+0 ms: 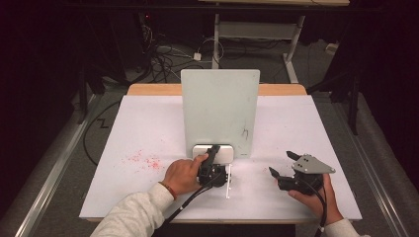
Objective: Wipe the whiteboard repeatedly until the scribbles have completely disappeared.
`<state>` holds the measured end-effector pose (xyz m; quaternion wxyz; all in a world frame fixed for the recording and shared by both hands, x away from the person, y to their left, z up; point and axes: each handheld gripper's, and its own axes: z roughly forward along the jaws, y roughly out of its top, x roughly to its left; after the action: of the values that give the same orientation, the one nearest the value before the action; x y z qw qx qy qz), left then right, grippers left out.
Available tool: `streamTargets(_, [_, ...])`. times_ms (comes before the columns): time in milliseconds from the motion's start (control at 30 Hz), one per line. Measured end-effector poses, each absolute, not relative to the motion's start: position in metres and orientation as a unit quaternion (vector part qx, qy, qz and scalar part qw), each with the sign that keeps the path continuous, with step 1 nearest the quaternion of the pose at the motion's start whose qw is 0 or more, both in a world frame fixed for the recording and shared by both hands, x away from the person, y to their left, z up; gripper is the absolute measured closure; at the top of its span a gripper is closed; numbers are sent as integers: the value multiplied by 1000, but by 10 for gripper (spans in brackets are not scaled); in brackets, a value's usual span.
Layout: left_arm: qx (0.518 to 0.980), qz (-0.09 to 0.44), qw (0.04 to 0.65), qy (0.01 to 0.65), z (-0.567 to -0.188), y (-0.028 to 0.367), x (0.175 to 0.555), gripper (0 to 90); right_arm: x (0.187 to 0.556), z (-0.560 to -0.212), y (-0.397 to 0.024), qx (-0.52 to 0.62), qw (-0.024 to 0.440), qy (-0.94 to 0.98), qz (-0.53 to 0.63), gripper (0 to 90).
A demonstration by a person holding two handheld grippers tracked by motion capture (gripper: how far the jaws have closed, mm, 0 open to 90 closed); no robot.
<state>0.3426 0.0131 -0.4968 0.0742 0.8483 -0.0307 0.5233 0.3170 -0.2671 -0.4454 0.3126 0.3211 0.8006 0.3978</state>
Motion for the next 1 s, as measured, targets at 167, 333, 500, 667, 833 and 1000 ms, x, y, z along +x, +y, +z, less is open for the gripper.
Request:
streamTargets(167, [841,535,74,-31,-500,3,343,292,317,-447,-265,315,312,805,394,227])
streamTargets(333, [840,535,83,-29,-499,-20,344,292,317,-446,-264,317,309,806,393,227])
streamTargets(500, [845,525,96,-25,-498,-46,345,292,317,-444,-266,321,312,802,396,226])
streamTargets(667, [844,526,98,-30,-498,-67,346,292,317,-444,-267,319,313,802,396,227])
streamTargets(833, [844,527,97,-38,-498,-70,346,292,317,-444,-268,321,312,801,397,226])
streamTargets(1000, [842,530,89,-40,-499,-47,345,292,316,-443,-269,322,318,798,397,227])
